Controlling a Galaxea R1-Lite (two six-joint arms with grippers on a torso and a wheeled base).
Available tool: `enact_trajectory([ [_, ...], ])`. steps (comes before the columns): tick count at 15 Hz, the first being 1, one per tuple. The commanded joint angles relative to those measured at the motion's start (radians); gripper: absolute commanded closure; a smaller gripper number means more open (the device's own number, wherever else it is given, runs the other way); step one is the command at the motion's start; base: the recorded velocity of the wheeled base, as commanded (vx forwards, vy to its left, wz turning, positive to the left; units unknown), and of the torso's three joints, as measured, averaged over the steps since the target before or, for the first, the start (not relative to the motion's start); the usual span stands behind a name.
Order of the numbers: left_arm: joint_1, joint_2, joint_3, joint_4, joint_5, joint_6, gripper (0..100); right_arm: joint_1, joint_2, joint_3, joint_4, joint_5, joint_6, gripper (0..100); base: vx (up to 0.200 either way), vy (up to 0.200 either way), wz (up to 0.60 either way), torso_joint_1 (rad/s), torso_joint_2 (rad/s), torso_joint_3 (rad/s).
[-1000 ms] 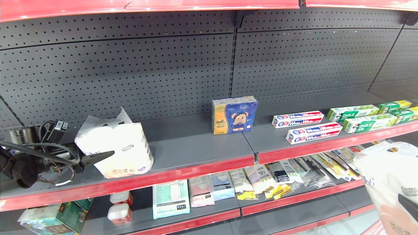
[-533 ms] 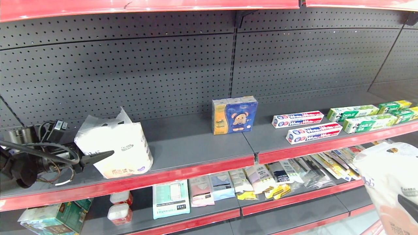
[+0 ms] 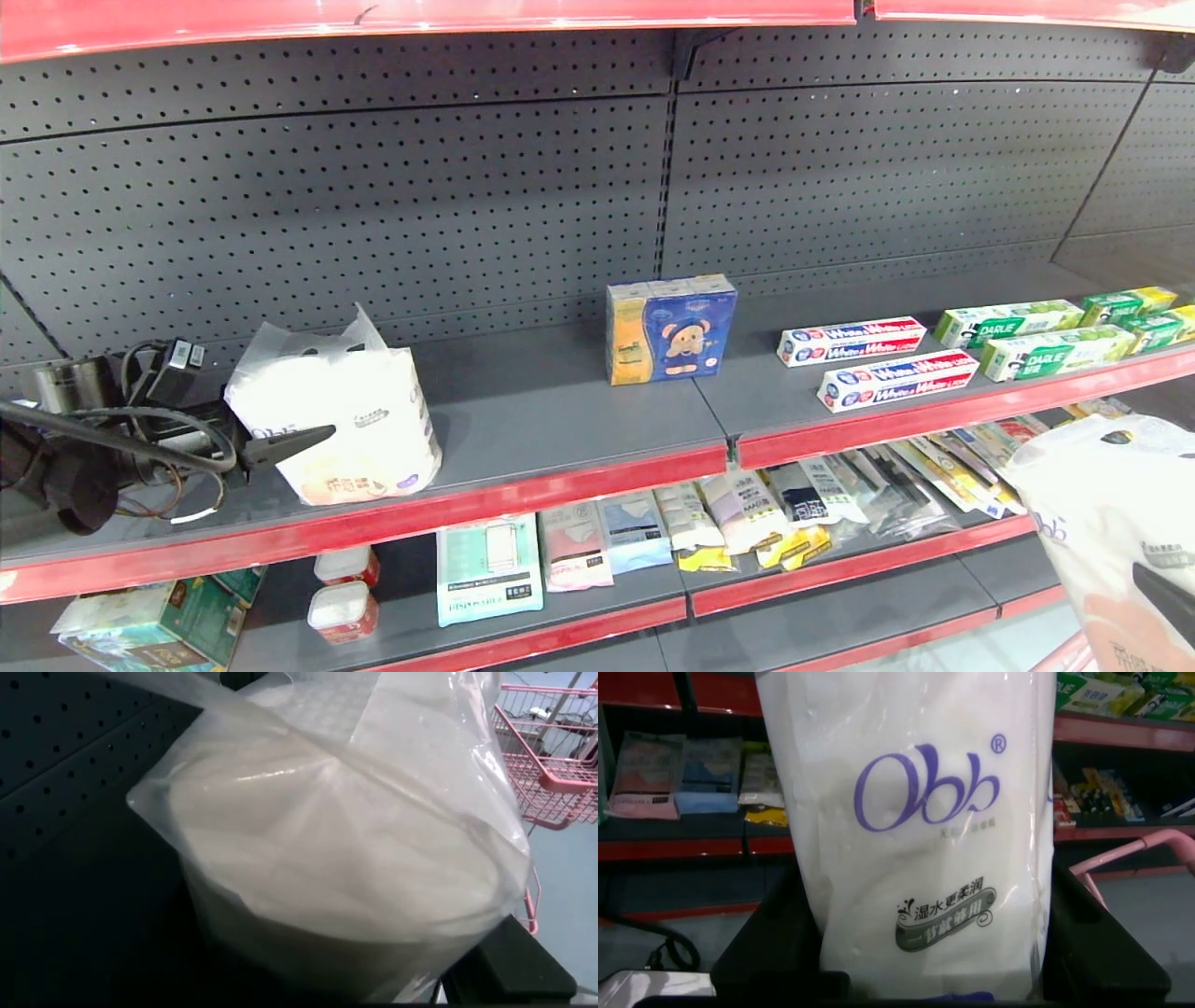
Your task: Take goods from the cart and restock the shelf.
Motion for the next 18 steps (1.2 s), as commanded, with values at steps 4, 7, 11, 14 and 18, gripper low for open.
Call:
enact_trajectory([
  [4, -0.022, 0.008, 0.007, -0.013, 0.016, -0.005, 100, 0.000, 0.002, 0.005, -0.001, 0.000, 0.000, 100, 0.000, 0.000, 0.00, 0.000, 0.00, 0.000],
  [7, -0.026, 0.003, 0.009, -0.012, 0.050, -0.013, 100, 0.000, 0.005, 0.006, -0.001, 0.000, 0.000, 100, 0.000, 0.000, 0.00, 0.000, 0.00, 0.000],
  [11, -0.028, -0.004, 0.007, -0.012, 0.067, -0.030, 100, 0.000, 0.008, 0.006, -0.001, 0.002, 0.001, 100, 0.000, 0.000, 0.00, 0.000, 0.00, 0.000],
  [14, -0.029, -0.004, 0.007, -0.010, 0.067, -0.036, 100, 0.000, 0.008, 0.009, -0.001, 0.002, 0.001, 100, 0.000, 0.000, 0.00, 0.000, 0.00, 0.000],
  [18, -0.031, -0.008, 0.009, -0.010, 0.067, -0.048, 100, 0.000, 0.006, 0.014, -0.001, 0.002, 0.001, 100, 0.000, 0.000, 0.00, 0.000, 0.00, 0.000],
])
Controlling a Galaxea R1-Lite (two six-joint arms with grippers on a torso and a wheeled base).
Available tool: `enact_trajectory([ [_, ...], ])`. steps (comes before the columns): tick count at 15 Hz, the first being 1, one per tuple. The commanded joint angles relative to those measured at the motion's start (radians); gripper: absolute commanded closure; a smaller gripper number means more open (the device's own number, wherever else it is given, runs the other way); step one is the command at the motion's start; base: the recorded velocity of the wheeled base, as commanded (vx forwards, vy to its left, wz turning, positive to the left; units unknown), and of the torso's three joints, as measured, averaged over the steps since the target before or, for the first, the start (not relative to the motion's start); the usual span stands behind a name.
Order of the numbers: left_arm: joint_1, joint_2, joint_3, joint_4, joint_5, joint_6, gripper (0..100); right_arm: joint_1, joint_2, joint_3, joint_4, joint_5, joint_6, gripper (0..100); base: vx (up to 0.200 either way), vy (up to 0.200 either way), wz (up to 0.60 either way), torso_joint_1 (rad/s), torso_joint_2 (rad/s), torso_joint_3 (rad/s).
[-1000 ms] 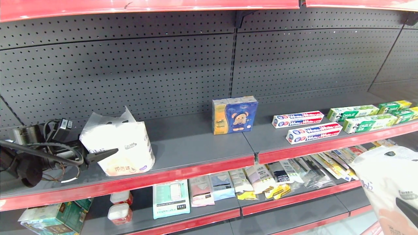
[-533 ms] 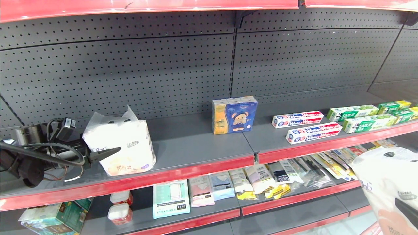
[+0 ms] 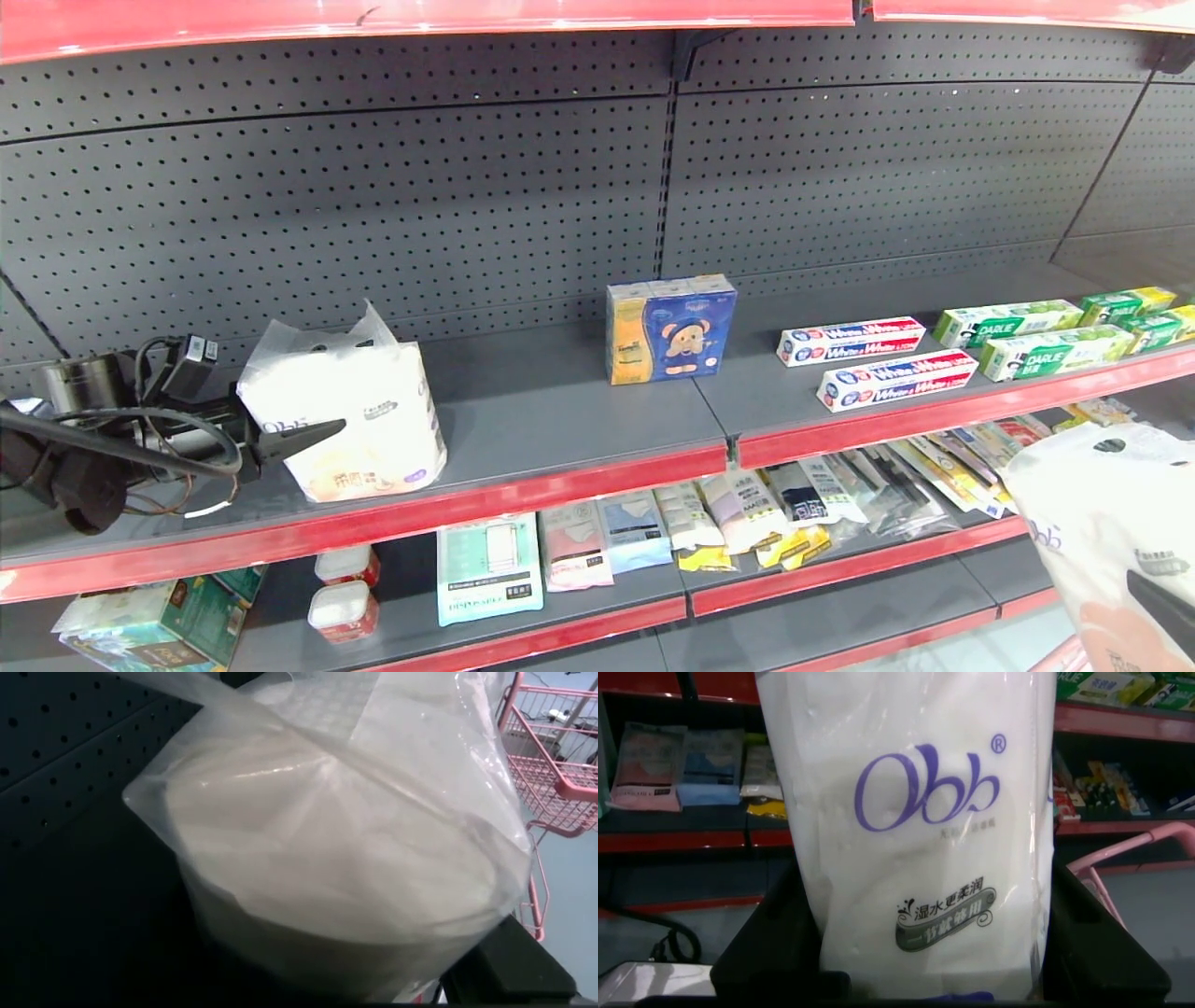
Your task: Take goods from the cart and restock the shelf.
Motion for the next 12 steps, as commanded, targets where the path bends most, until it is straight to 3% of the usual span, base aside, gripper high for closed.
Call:
enact_trajectory([
  [1, 0.000, -0.006, 0.003, 0.001, -0.001, -0.005, 100, 0.000, 0.000, 0.001, 0.000, 0.000, 0.000, 100, 0.000, 0.000, 0.00, 0.000, 0.00, 0.000],
  [4, 0.000, -0.022, 0.026, -0.004, 0.004, -0.031, 100, 0.000, 0.001, 0.001, 0.000, 0.000, 0.000, 100, 0.000, 0.000, 0.00, 0.000, 0.00, 0.000],
  [8, 0.000, -0.023, 0.037, -0.004, 0.010, -0.034, 100, 0.000, -0.002, 0.007, 0.000, 0.000, 0.000, 100, 0.000, 0.000, 0.00, 0.000, 0.00, 0.000],
  [9, 0.000, -0.023, 0.037, -0.004, 0.010, -0.034, 0, 0.000, -0.002, 0.007, 0.000, 0.000, 0.000, 100, 0.000, 0.000, 0.00, 0.000, 0.00, 0.000],
  [12, 0.000, -0.025, 0.049, -0.004, 0.005, -0.035, 0, 0.000, -0.005, 0.007, 0.000, 0.000, 0.000, 100, 0.000, 0.000, 0.00, 0.000, 0.00, 0.000],
])
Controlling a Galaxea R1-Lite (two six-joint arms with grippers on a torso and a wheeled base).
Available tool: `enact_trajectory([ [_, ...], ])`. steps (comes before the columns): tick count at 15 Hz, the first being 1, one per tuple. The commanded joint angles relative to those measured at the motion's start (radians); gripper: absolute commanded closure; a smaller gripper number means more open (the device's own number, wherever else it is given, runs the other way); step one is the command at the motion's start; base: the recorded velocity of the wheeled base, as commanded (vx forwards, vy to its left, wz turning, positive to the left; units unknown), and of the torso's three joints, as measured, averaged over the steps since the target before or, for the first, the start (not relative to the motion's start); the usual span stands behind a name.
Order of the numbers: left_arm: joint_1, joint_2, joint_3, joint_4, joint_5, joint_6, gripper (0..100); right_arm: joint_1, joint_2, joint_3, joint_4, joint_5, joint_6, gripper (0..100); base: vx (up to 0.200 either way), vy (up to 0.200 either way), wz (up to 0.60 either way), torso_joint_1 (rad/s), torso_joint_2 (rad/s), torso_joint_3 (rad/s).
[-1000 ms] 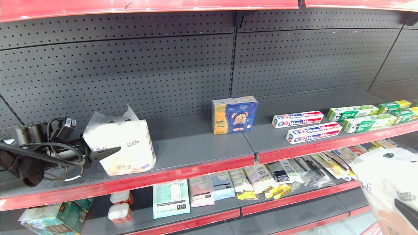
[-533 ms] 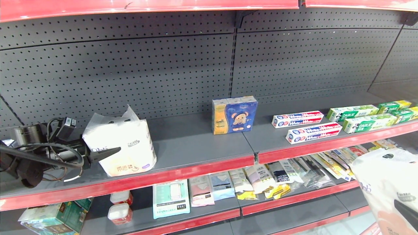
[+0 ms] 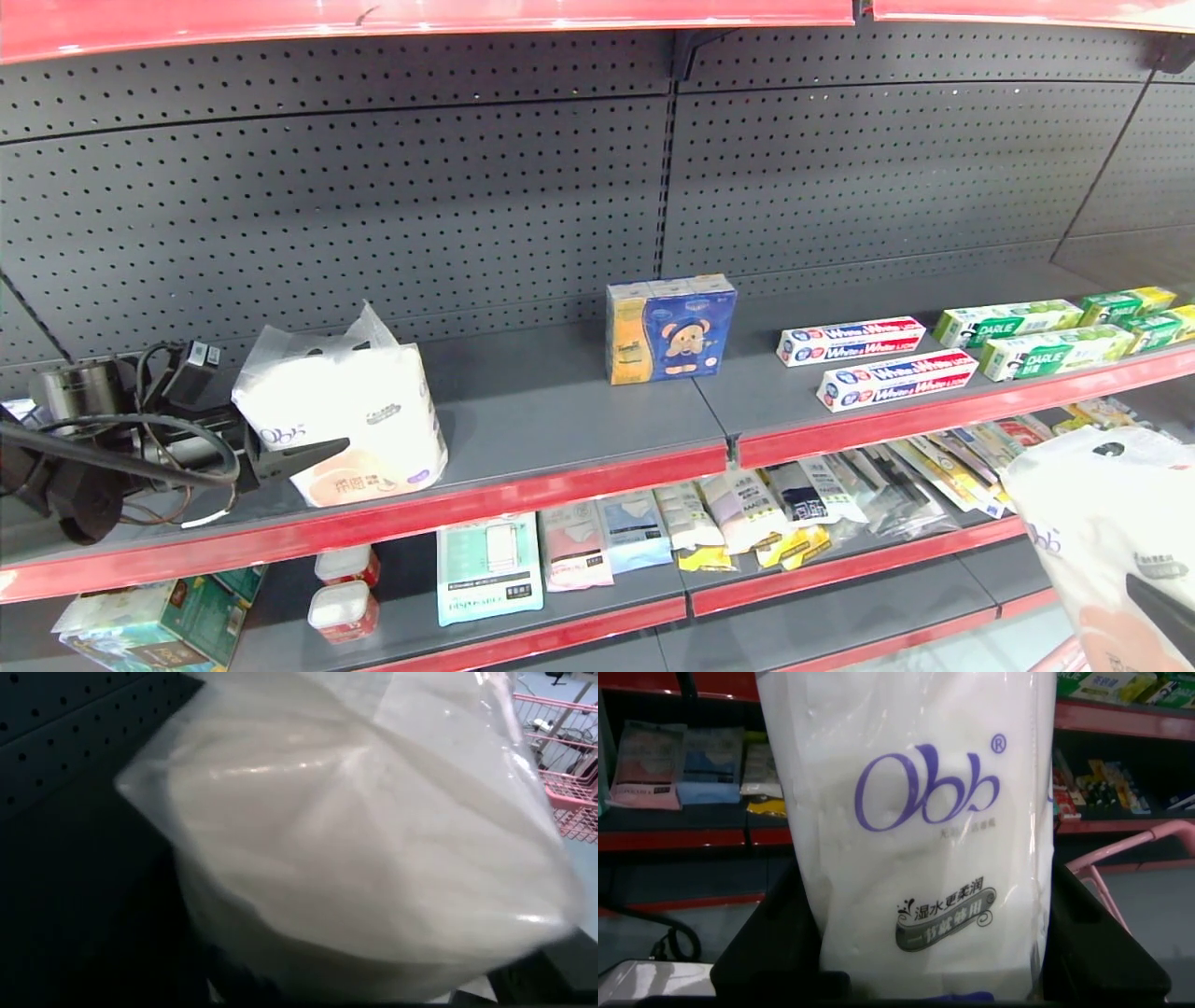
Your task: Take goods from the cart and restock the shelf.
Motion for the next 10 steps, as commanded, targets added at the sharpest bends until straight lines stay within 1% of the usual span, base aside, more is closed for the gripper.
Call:
enact_trajectory([
  [1, -0.001, -0.002, -0.005, -0.004, 0.000, -0.004, 0, 0.000, -0.004, 0.003, 0.000, 0.000, 0.000, 100, 0.000, 0.000, 0.00, 0.000, 0.00, 0.000],
  [6, 0.004, -0.016, -0.007, -0.004, 0.001, -0.006, 0, 0.000, -0.006, 0.003, 0.000, 0.000, 0.000, 100, 0.000, 0.000, 0.00, 0.000, 0.00, 0.000],
  [9, 0.011, -0.068, -0.001, -0.005, 0.001, -0.027, 0, 0.000, -0.003, 0.005, 0.001, 0.002, 0.000, 100, 0.000, 0.000, 0.00, 0.000, 0.00, 0.000],
  [10, 0.017, -0.084, -0.001, -0.005, 0.001, -0.027, 0, 0.000, -0.004, 0.005, 0.000, 0.002, 0.000, 100, 0.000, 0.000, 0.00, 0.000, 0.00, 0.000],
])
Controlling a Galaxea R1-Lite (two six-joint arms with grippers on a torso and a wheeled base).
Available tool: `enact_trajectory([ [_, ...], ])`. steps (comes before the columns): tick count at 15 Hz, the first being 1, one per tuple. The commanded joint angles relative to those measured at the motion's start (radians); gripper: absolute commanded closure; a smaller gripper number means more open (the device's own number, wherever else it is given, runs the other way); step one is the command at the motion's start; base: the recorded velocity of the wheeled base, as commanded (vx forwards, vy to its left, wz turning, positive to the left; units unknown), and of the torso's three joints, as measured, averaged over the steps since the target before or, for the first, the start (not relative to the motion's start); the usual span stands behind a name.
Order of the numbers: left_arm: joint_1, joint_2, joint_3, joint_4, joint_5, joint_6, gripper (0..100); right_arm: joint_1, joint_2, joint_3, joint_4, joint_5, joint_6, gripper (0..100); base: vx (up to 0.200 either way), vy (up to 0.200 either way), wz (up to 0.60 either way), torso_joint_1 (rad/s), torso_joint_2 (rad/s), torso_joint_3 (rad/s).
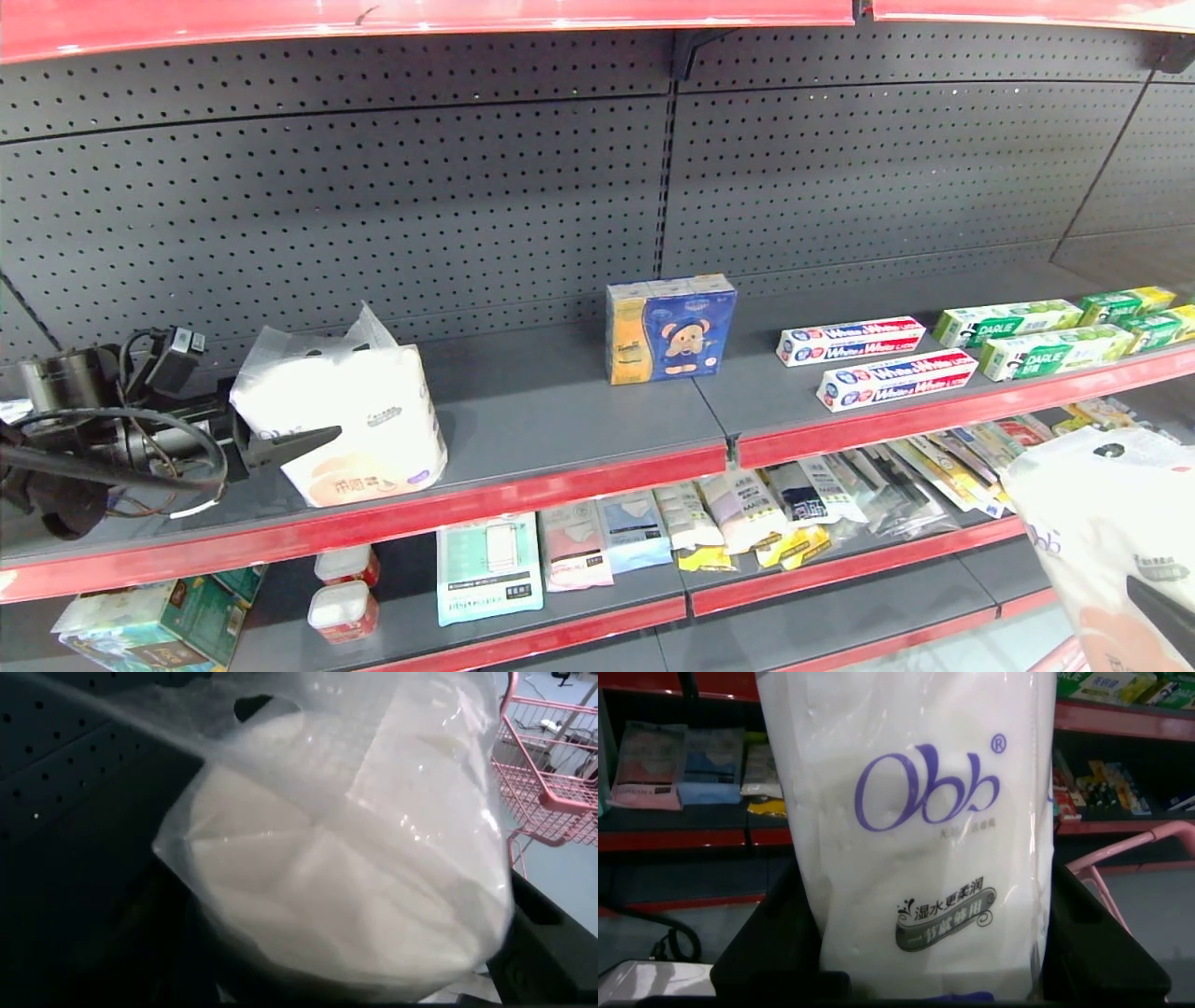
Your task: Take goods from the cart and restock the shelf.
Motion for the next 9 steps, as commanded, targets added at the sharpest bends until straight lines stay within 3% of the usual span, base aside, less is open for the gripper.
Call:
enact_trajectory([
  [1, 0.006, -0.054, -0.001, -0.001, -0.001, -0.005, 0, 0.000, -0.001, 0.002, 0.000, 0.000, 0.000, 100, 0.000, 0.000, 0.00, 0.000, 0.00, 0.000],
  [6, 0.016, -0.182, 0.007, 0.000, -0.001, -0.063, 0, 0.003, -0.012, 0.016, 0.000, 0.000, -0.002, 100, 0.000, 0.000, 0.00, 0.000, 0.00, 0.000],
  [9, 0.022, -0.289, 0.041, 0.000, -0.003, -0.068, 0, 0.003, -0.022, 0.028, 0.000, 0.005, -0.002, 100, 0.000, 0.000, 0.00, 0.000, 0.00, 0.000],
])
